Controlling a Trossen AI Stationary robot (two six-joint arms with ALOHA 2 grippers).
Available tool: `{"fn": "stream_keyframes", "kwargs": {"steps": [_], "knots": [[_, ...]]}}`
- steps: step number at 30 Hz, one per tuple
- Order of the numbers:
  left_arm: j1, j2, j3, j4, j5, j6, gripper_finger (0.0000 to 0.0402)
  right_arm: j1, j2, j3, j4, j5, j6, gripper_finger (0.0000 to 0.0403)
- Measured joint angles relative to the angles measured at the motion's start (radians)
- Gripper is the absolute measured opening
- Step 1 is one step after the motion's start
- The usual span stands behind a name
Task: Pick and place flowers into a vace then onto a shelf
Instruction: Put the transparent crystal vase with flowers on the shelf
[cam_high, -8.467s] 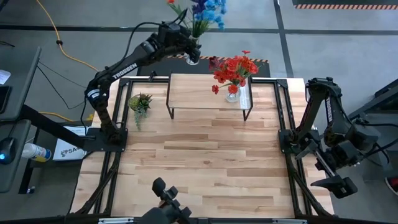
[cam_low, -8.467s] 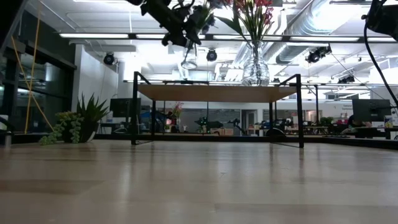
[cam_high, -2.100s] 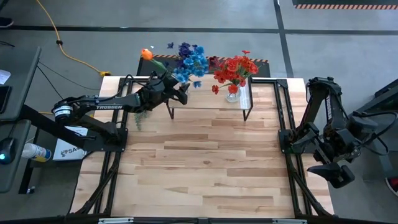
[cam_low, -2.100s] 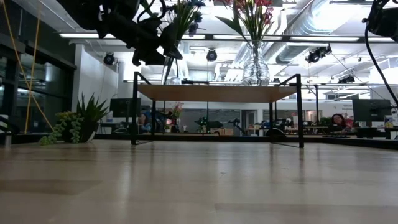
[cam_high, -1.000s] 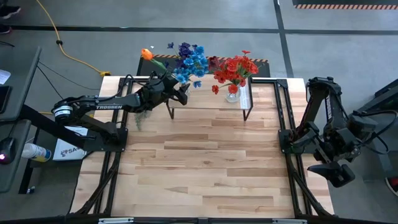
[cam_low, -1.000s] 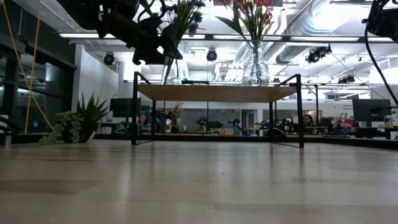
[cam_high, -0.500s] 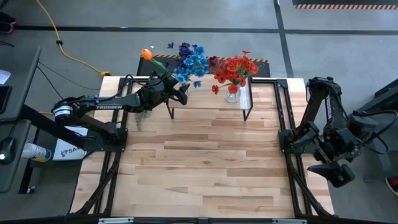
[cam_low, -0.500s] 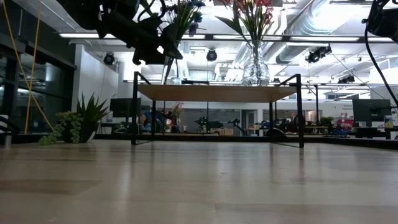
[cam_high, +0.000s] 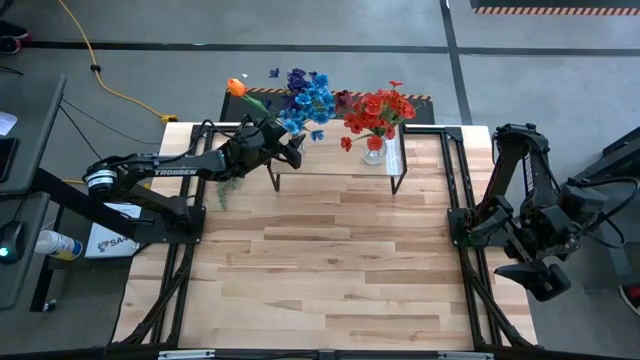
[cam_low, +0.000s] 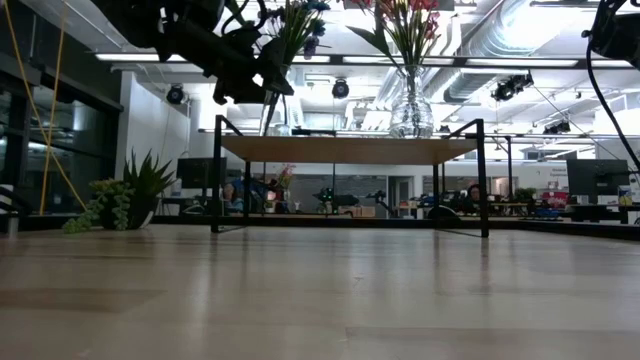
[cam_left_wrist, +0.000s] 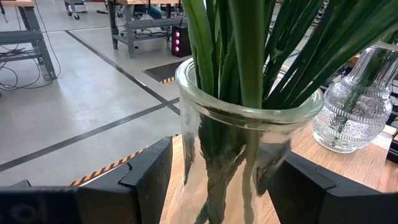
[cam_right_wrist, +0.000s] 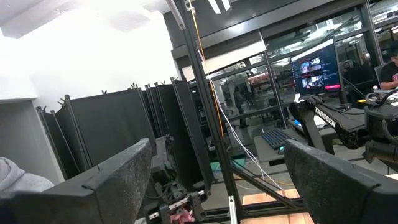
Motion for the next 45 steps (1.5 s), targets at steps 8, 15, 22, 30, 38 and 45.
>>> {"fn": "stream_keyframes", "kwargs": {"steps": [8,15,22,30,38,45], "knots": [[0.0,0.0,0.0,0.0,0.0,0.002,0.0269,0.0,0.0,0.0,0.0,0.0,0.0,0.0351],[0.0,0.0,0.0,0.0,-0.008,0.003,0.0269,0.0,0.0,0.0,0.0,0.0,0.0,0.0351],[0.0,0.0,0.0,0.0,-0.035,0.003,0.0269,0.0,0.0,0.0,0.0,0.0,0.0,0.0351],[0.0,0.0,0.0,0.017,-0.035,0.008,0.0269,0.0,0.0,0.0,0.0,0.0,0.0,0.0351],[0.0,0.0,0.0,0.05,-0.009,0.037,0.0269,0.0,0.0,0.0,0.0,0.0,0.0,0.0351],[0.0,0.0,0.0,0.042,-0.01,0.057,0.0269,0.0,0.0,0.0,0.0,-0.001,0.0,0.0351]]}}
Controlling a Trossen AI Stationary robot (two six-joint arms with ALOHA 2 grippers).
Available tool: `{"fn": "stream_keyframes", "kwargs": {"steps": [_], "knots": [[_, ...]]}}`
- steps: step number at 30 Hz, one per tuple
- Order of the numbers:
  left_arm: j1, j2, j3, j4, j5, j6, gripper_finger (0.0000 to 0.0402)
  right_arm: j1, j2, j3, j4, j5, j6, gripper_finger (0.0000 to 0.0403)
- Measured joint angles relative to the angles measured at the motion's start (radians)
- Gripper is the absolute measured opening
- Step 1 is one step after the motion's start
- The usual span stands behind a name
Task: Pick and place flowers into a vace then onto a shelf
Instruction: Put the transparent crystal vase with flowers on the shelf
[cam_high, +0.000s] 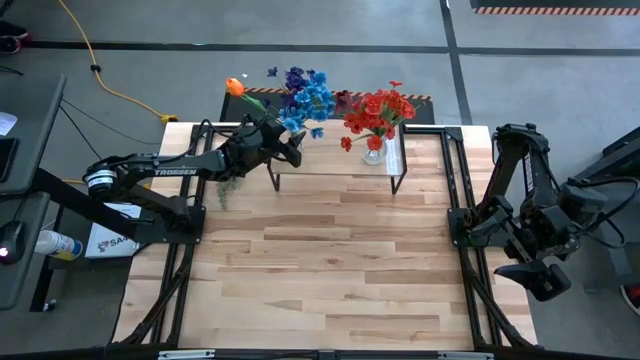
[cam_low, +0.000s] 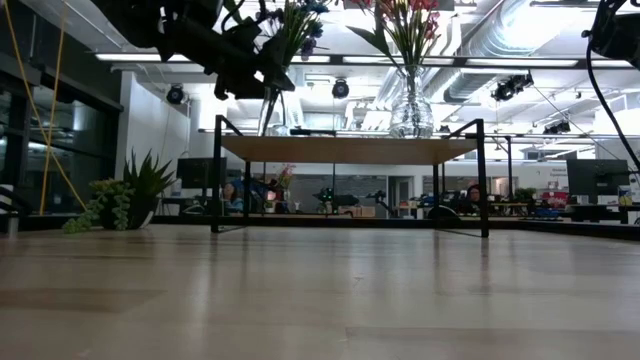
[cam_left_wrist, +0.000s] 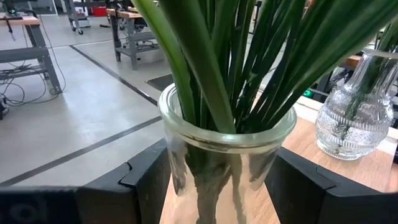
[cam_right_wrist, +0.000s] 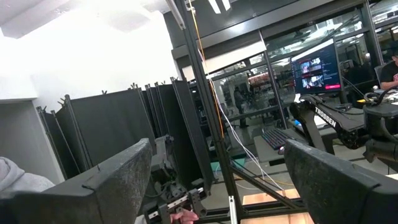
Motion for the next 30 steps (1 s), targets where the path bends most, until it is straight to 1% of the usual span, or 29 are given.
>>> {"fn": "stream_keyframes", "kwargs": {"steps": [6,10,13,22,26,30], "knots": [[0.0,0.0,0.0,-0.005,0.0,0.003,0.0269,0.0,0.0,0.0,0.0,0.0,0.0,0.0351],[0.0,0.0,0.0,-0.019,0.0,0.031,0.0272,0.0,0.0,0.0,0.0,0.0,0.006,0.0351],[0.0,0.0,0.0,-0.026,0.0,0.033,0.0291,0.0,0.0,0.0,0.0,-0.002,0.009,0.0351],[0.0,-0.014,0.0,-0.027,-0.031,0.034,0.0371,0.0,0.0,0.0,0.0,-0.002,0.01,0.0351],[0.0,-0.044,0.0,-0.054,-0.043,0.059,0.039,0.0,0.0,0.0,0.0,-0.003,0.011,0.0351],[0.0,-0.085,0.0,-0.12,-0.046,0.058,0.0399,0.0,0.0,0.0,0.0,-0.002,0.01,0.0351]]}}
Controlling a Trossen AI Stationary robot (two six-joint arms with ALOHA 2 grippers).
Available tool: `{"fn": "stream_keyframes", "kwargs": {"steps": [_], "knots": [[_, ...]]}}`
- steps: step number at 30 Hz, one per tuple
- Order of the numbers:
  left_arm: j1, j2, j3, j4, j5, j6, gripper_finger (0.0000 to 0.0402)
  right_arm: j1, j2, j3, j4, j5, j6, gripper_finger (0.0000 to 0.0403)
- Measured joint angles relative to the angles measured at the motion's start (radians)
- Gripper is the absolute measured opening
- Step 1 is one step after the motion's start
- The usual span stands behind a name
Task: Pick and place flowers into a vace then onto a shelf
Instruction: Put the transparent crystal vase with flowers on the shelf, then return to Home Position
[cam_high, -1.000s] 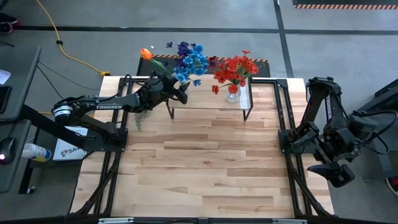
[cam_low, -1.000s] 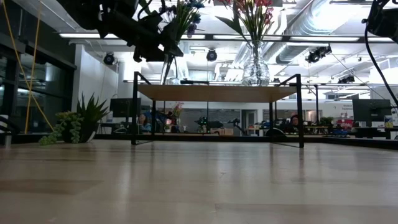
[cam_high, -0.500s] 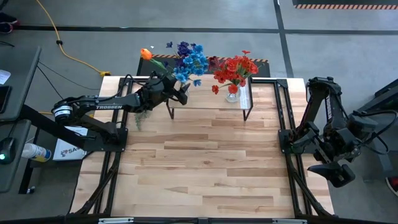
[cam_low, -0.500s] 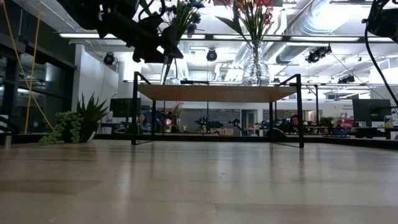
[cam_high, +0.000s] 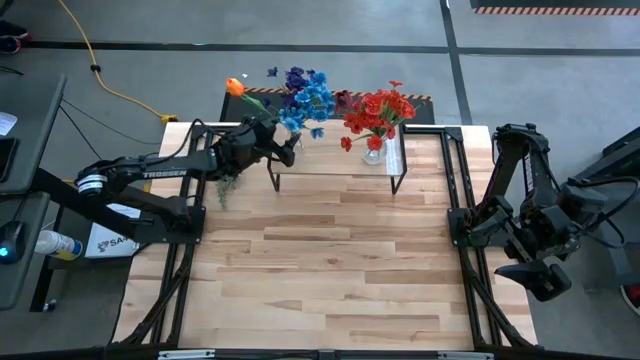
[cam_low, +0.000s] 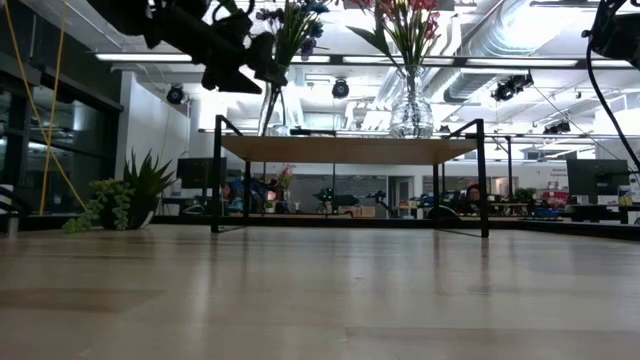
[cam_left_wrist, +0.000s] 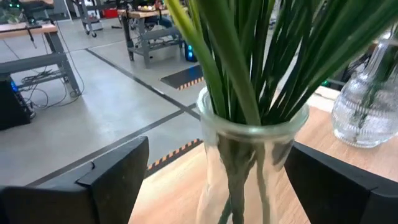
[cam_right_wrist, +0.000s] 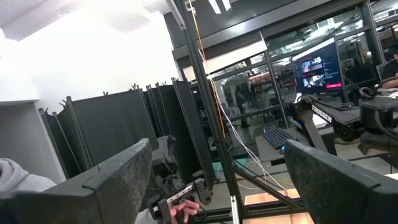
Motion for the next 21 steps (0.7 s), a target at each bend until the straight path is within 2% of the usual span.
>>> {"fn": "stream_keyframes", "kwargs": {"steps": [15,21], "knots": [[0.0,-0.132,0.0,-0.176,0.076,-0.035,0.0397,0.0,0.0,0.0,0.0,0.002,-0.01,0.0351],[0.0,-0.186,0.0,-0.19,0.164,-0.037,0.0393,0.0,0.0,0.0,0.0,0.001,-0.01,0.0351]]}}
